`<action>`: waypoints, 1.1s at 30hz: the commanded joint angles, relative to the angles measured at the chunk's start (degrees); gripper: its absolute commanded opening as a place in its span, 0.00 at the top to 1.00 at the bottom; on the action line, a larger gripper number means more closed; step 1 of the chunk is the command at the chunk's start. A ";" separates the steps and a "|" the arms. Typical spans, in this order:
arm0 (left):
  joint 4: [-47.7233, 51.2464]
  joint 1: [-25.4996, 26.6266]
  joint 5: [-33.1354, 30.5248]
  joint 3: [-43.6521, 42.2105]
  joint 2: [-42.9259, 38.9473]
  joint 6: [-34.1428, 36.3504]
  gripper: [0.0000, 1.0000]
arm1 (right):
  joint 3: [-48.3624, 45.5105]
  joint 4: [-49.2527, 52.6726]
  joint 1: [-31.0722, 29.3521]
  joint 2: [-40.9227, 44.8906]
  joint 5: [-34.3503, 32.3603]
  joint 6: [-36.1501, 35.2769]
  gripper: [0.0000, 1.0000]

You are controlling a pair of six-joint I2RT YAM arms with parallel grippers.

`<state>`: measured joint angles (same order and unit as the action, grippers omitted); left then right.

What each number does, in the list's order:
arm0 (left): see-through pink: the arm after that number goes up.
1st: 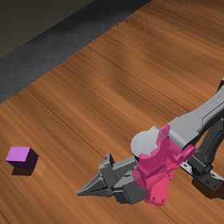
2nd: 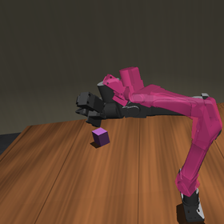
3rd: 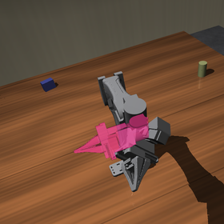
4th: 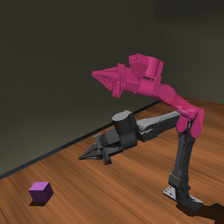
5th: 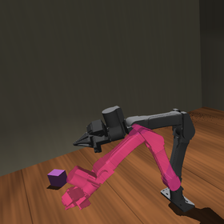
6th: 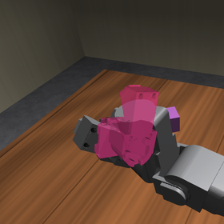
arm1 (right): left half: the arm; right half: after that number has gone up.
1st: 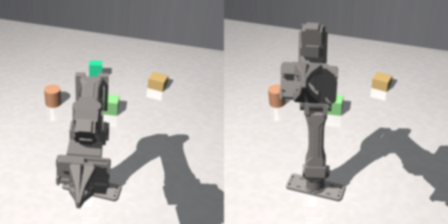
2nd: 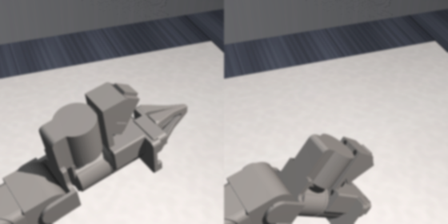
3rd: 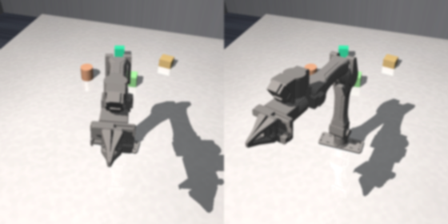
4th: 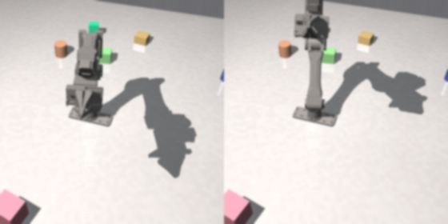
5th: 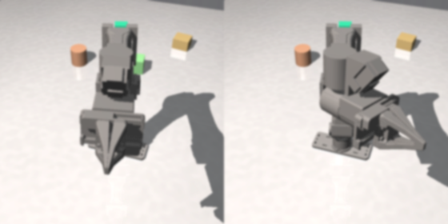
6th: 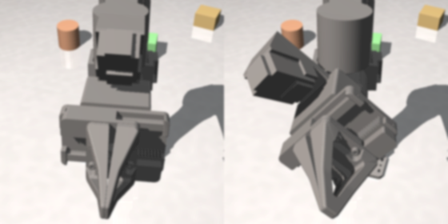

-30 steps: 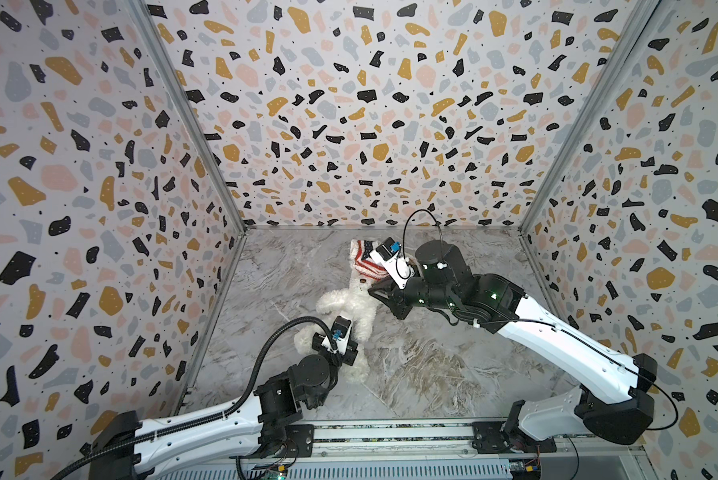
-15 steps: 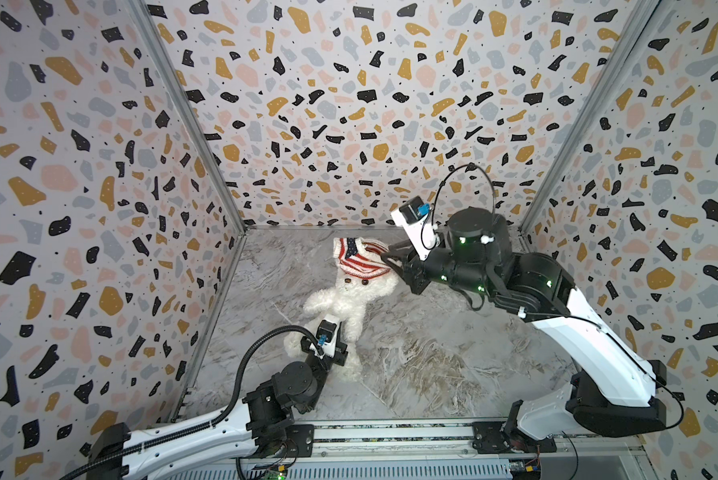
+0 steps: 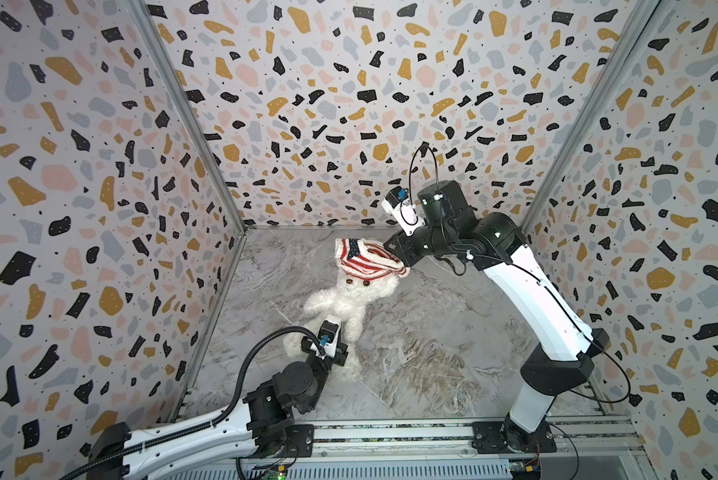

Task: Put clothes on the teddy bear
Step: 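Lift the bear with the left gripper while the right gripper pulls sweater down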

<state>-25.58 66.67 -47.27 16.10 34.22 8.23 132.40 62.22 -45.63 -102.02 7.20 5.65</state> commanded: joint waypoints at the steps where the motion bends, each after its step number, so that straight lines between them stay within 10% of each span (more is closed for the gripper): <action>1: -4.08 0.30 -0.46 0.34 0.57 0.65 1.00 | 1.15 2.90 -0.03 0.44 3.83 -1.43 0.76; 20: -5.49 0.30 -1.85 -0.32 2.15 2.54 1.00 | -5.73 3.43 0.57 -0.22 13.31 -2.06 0.50; 33: -5.77 0.56 -0.27 -0.10 3.03 3.45 1.00 | -8.74 -0.07 4.80 -1.36 24.77 -0.50 0.51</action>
<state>-25.82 66.87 -47.77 16.10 37.47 10.96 123.42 62.11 -40.60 -103.09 28.64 5.45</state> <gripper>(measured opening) 0.108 0.494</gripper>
